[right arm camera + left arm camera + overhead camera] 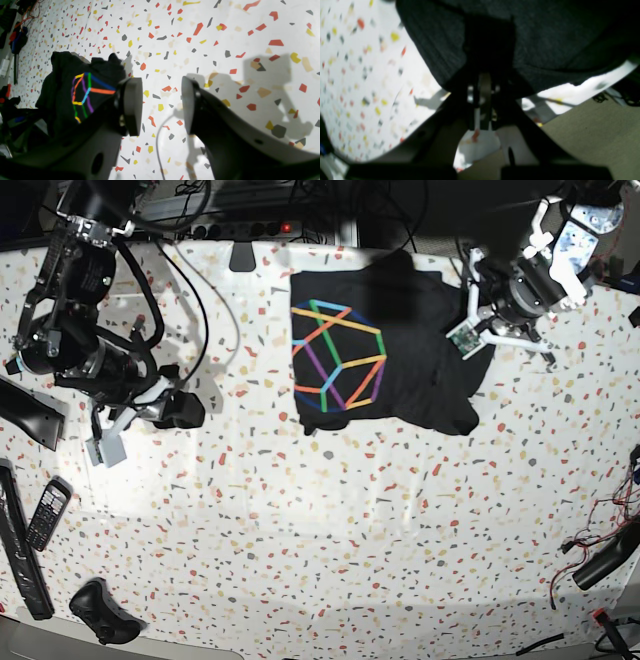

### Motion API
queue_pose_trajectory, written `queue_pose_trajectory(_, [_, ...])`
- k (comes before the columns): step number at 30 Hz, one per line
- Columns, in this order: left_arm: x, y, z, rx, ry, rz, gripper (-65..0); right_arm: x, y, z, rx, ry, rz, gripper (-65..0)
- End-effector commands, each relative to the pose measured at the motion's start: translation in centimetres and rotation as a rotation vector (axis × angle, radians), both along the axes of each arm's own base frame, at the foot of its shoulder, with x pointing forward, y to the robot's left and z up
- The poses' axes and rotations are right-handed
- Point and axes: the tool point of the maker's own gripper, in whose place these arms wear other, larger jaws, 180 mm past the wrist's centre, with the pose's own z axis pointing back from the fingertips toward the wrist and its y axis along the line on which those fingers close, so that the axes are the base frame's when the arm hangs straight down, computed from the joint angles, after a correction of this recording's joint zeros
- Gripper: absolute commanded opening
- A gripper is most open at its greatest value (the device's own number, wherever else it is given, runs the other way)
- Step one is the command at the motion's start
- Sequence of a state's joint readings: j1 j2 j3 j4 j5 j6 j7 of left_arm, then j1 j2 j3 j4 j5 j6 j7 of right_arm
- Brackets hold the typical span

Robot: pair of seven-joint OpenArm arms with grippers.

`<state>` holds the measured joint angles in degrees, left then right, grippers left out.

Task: Fold the T-shirt properly
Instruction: 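Grasp the folded shirt edges with both grippers and square it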

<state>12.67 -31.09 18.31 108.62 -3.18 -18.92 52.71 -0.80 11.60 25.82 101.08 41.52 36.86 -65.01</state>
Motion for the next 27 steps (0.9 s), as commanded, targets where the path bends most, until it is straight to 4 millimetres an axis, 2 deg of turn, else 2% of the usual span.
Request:
queue_pose_trajectory(1, [0.8, 0.6, 0.9, 0.011, -0.033, 0.012, -63.6, 0.8, 0.0, 1.6, 0.004, -0.059, 0.006, -40.0])
queue_pose_trajectory(4, [1.5, 1.6, 1.4, 0.012, -0.057, 0.064, -46.2, 0.8, 0.0, 1.6, 0.004, -0.058, 0.008, -40.0])
queue_pose_trajectory(6, [2.3, 2.6, 2.0, 0.01, -0.09, 0.119, -38.3, 0.8, 0.0, 1.5, 0.004, -0.057, 0.009, -40.0])
queue_pose_trajectory(10, [4.3, 5.4, 3.9, -0.007, -0.189, 0.255, -37.1, 0.7, 0.1, 1.5, 0.004, -0.054, 0.011, -40.0])
queue_pose_trajectory(11, [4.7, 5.6, 4.4, -0.045, -0.215, 0.279, -37.1, 0.7, 0.4, 1.6, 0.014, -0.057, 0.019, -40.1])
queue_pose_trajectory(12, [5.0, 5.2, 4.8, -0.109, -0.231, 0.288, -38.0, 0.7, 0.8, 1.7, 0.028, -0.06, 0.03, -40.7])
queue_pose_trajectory(14, [4.8, 3.7, 5.3, -0.241, -0.218, 0.267, -44.7, 0.6, 2.2, 1.8, 0.052, -0.061, 0.071, -46.8])
queue_pose_trajectory(18, [2.3, -0.9, 5.1, -0.469, -0.078, 0.16, -65.0, 0.4, 6.4, 1.5, 0.054, -0.049, 0.207, -62.2])
queue_pose_trajectory(19, [1.7, -2.0, 5.1, -0.516, -0.055, 0.145, -65.0, 0.5, 7.8, 1.6, 0.058, -0.057, 0.245, -65.0])
queue_pose_trajectory(22, [0.4, -4.1, 4.6, -0.6, -0.016, 0.159, -65.0, 0.9, 11.3, 1.9, 0.029, -0.096, 0.337, -65.0])
queue_pose_trajectory(27, [-0.1, -5.7, 4.1, -0.648, -0.006, 0.194, -65.0, 1.6, 16.0, 1.1, -0.077, -0.13, 0.424, -65.0])
